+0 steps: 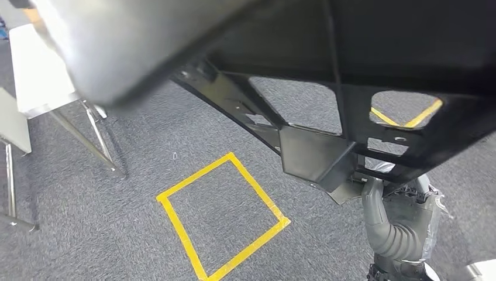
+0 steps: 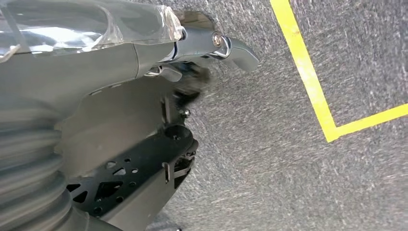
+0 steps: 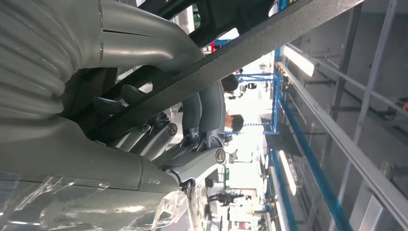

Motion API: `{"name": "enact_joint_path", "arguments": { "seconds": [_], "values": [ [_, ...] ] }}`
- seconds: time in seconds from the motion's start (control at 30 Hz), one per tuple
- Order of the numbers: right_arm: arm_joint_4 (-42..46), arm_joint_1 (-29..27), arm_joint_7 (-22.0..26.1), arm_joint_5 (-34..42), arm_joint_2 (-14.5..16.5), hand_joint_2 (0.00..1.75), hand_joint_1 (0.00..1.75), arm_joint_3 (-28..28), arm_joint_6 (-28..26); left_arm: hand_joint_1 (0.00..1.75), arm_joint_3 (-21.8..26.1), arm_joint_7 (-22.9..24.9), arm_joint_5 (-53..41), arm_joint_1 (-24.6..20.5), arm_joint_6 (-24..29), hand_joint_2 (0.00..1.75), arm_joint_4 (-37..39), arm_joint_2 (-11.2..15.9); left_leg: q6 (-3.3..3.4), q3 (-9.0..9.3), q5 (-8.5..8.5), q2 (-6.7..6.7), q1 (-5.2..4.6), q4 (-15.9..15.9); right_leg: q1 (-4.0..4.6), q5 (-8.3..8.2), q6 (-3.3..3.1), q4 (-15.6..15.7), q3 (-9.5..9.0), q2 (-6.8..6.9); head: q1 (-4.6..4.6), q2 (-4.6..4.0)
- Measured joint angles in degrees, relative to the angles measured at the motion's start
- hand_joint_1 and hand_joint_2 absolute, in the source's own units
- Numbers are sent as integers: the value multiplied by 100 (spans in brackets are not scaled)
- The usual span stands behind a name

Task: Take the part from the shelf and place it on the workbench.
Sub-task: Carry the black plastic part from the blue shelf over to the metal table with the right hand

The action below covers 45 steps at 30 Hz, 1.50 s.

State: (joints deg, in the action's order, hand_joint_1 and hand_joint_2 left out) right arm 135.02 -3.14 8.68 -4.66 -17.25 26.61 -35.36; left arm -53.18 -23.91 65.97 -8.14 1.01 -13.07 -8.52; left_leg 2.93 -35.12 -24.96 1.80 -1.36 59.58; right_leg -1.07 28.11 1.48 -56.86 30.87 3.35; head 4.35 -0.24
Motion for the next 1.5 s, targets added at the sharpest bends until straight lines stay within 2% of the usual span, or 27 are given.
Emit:
{"name": "enact_joint_path", "arguments": {
  "seconds": [0.07,0.13,0.2,0.23,0.3,0.33,0.37,0.4,0.47,0.53,0.7,0.73,0.8,0.87,0.9,0.93,0.97,1.03,1.07,1.13,1.2,1.27,1.33,1.37,1.4,1.43,1.5],
  "values": [
    [-16,0,22,26,17,175,175,1,0,0,-3,2,-7,4,4,175,0,5,65,167,89,123,-83,-375,-1,17,32,15,-14,64,1,0],
    [-33,0,52,79,32,175,175,0,0,0,-4,10,-8,14,-3,175,0,7,93,189,114,41,-90,-438,2,29,80,50,-39,131,2,1],
    [-51,-1,114,157,38,175,175,-4,0,0,-5,31,-8,21,-31,175,0,6,122,286,163,-36,-47,-562,6,140,120,-83,-28,36,-3,2],
    [-58,-2,153,195,40,175,175,-7,0,0,-6,48,-9,20,-52,175,0,5,136,338,182,-68,-19,-615,9,275,133,-321,65,-71,-13,2],
    [-76,-9,223,266,44,175,175,-11,0,0,-9,69,-10,17,-93,175,0,4,158,374,177,-126,-1,-635,2,610,143,-1091,450,-266,-31,1],
    [-87,-14,251,298,47,175,175,-12,0,0,-10,72,-11,18,-108,175,0,4,163,380,168,-159,1,-634,-2,703,155,-1413,645,-296,-40,0],
    [-101,-17,278,325,49,175,175,-13,0,0,-10,68,-11,21,-116,175,0,4,161,388,159,-193,4,-632,-8,690,167,-1560,763,-303,-42,1],
    [-112,-19,307,344,53,175,175,-15,0,0,-11,64,-12,24,-121,175,0,4,150,399,148,-227,11,-626,-16,556,181,-1468,763,-303,-44,1],
    [-123,-18,359,366,63,175,175,-19,0,0,-12,57,-13,25,-133,175,0,4,98,427,98,-289,34,-585,-49,100,219,-724,464,-308,-46,1],
    [-126,-19,397,376,74,175,175,-21,0,0,-13,49,-14,20,-146,175,0,8,33,415,26,-331,31,-495,-63,-153,217,-93,182,-343,-48,0],
    [-138,-24,419,372,110,175,175,-32,0,0,-13,32,-14,19,-164,175,0,18,-45,325,-132,-319,54,-272,-42,-155,54,29,126,-362,-36,1],
    [-139,-24,419,367,120,175,175,-33,0,0,-13,28,-14,17,-168,175,0,20,-79,211,-269,-300,68,-18,-49,-153,27,34,118,-357,-29,1],
    [-142,-24,419,361,138,175,175,-33,0,0,-13,23,-12,17,-176,175,0,19,-135,-186,-616,-270,93,790,-39,-138,-6,35,112,-346,-17,0],
    [-150,-25,419,359,152,175,175,-33,0,0,-13,23,-9,19,-179,175,0,19,-141,-528,-757,-260,107,1380,-25,-120,-18,34,102,-338,-16,0],
    [-153,-24,420,360,159,175,175,-33,0,0,-13,23,-8,19,-179,175,0,19,-122,-552,-670,-258,105,1363,-18,-109,-21,34,88,-336,-15,0],
    [-154,-24,423,363,166,175,175,-33,0,0,-13,23,-3,19,-179,175,0,19,-91,-456,-486,-257,97,1106,-12,-94,-21,34,65,-337,-15,0],
    [-154,-23,427,366,173,175,175,-33,0,0,-13,23,2,18,-179,175,0,19,-45,-264,-240,-253,80,665,-9,-76,-18,37,35,-337,-15,0],
    [-155,-20,438,373,184,175,175,-33,0,0,-13,23,11,15,-180,175,0,19,33,101,69,-227,20,-135,-11,-47,0,55,-14,-335,-15,0],
    [-158,-19,442,377,190,175,175,-33,0,0,-14,23,14,15,-180,175,0,19,59,194,122,-216,-10,-349,-16,-39,20,65,-23,-332,-14,0],
    [-169,-17,444,386,201,175,175,-33,0,0,-15,23,19,19,-180,175,0,18,87,222,106,-214,-51,-444,-28,-32,75,94,-32,-324,-13,0],
    [-182,-13,445,395,207,175,175,-37,0,0,-15,24,23,26,-180,175,0,13,108,309,132,-223,-20,-553,-29,34,123,31,-41,-310,-15,1],
    [-194,-9,455,404,209,175,175,-48,0,0,-15,27,26,26,-183,175,0,6,133,420,156,-225,21,-658,-11,275,145,-439,158,-316,-26,2],
    [-211,-14,462,414,210,175,175,-56,0,0,-15,31,29,25,-185,175,0,6,163,460,132,-226,18,-668,-3,572,158,-1232,608,-331,-39,2],
    [-221,-18,461,419,210,175,175,-58,0,0,-15,32,30,25,-186,175,0,6,168,475,115,-230,18,-666,-6,613,168,-1497,794,-332,-43,2],
    [-231,-20,461,421,210,175,175,-60,0,0,-15,32,31,26,-186,175,0,6,166,493,94,-237,20,-664,-11,537,178,-1549,881,-332,-43,2],
    [-240,-19,461,422,210,175,175,-62,0,0,-15,33,33,26,-187,175,0,6,153,521,69,-250,25,-659,-18,344,187,-1345,833,-331,-44,2],
    [-251,-15,461,424,210,175,175,-64,0,0,-15,33,44,26,-188,175,0,5,108,586,-4,-273,26,-631,-35,-117,203,-536,493,-333,-45,2]
  ]
}}
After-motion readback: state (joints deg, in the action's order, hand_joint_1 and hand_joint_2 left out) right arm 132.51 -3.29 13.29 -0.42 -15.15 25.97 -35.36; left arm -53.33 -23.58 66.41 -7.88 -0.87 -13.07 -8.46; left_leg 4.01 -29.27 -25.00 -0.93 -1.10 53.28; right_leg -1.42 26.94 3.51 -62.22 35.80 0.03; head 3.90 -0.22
